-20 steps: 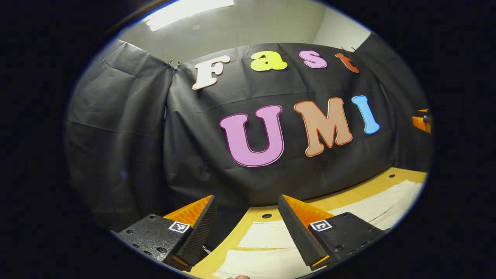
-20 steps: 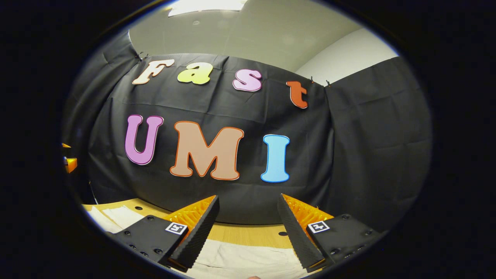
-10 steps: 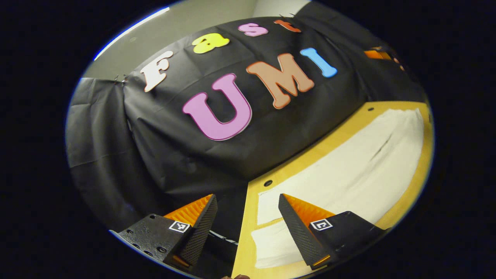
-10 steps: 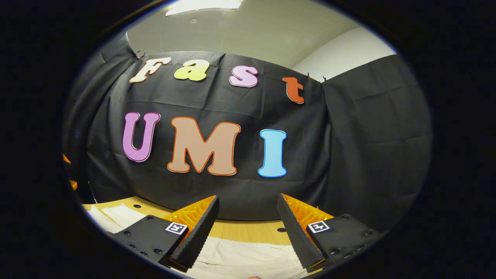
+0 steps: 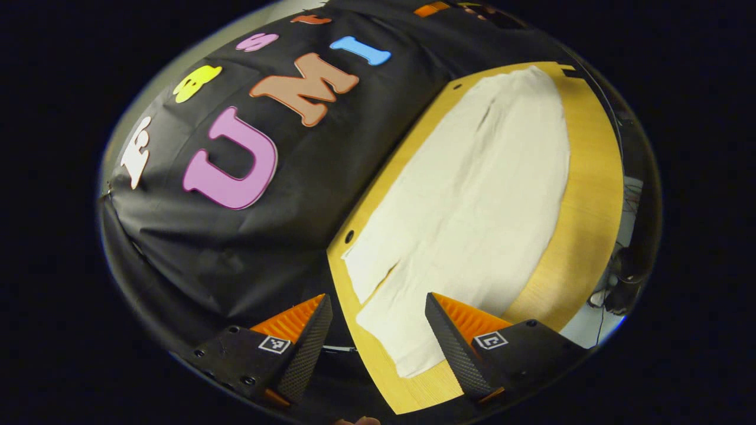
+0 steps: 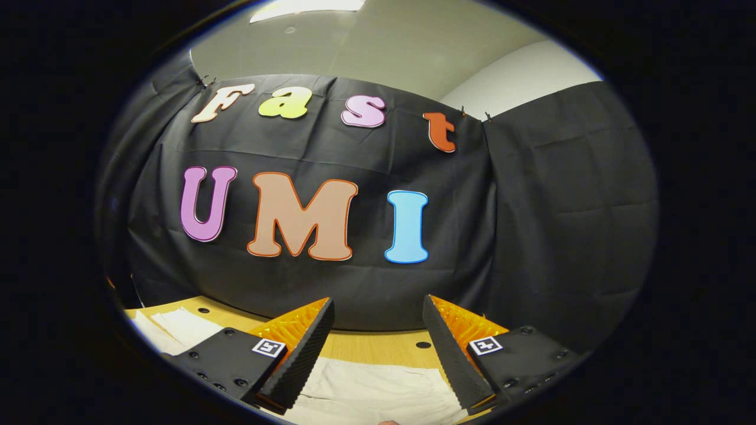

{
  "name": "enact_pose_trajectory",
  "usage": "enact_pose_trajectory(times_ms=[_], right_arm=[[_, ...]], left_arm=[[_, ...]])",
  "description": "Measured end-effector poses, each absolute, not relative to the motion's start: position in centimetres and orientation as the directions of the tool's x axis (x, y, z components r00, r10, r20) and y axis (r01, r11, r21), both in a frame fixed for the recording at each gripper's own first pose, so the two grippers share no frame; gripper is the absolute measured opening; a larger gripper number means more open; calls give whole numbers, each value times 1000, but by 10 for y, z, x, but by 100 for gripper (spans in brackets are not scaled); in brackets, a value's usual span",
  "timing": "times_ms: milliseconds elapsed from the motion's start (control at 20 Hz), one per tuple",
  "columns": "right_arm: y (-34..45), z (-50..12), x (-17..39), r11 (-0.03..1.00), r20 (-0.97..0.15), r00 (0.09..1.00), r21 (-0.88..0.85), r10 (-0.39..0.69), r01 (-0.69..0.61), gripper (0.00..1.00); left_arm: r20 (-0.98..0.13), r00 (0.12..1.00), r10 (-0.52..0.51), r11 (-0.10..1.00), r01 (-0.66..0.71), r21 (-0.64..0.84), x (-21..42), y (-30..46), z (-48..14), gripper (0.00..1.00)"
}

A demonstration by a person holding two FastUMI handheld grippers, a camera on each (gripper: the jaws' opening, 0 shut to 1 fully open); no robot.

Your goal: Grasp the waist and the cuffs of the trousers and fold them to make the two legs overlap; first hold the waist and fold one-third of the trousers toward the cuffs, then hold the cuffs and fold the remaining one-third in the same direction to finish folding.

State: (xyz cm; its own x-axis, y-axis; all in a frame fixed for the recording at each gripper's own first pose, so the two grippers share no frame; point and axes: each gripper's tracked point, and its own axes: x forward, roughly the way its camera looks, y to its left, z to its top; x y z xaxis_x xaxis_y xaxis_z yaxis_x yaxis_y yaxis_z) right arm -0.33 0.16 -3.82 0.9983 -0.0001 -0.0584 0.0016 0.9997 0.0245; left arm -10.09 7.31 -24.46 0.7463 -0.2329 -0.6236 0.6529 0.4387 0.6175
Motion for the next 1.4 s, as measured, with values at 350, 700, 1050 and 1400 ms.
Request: enact_pose_trajectory(times_ms=[350, 700, 1050, 1400], right_arm=[[-10, -49, -14, 999, -81, 996, 16, -27, 29, 97], [-23, -56, -24, 999, -96, 994, -6, -54, 54, 97], [-38, -50, -29, 996, -88, 992, -35, -87, 84, 97], [-40, -48, -30, 995, -85, 992, -44, -94, 91, 97]], left_arm=[[-754, 611, -240, 211, 791, 574, -139, 81, -292, 97], [-844, 497, -202, 59, 867, 496, -158, 94, -328, 97], [-870, 455, -189, -35, 883, 469, -154, 92, -347, 97], [-878, 437, -195, -96, 882, 460, -140, 88, -356, 92]])
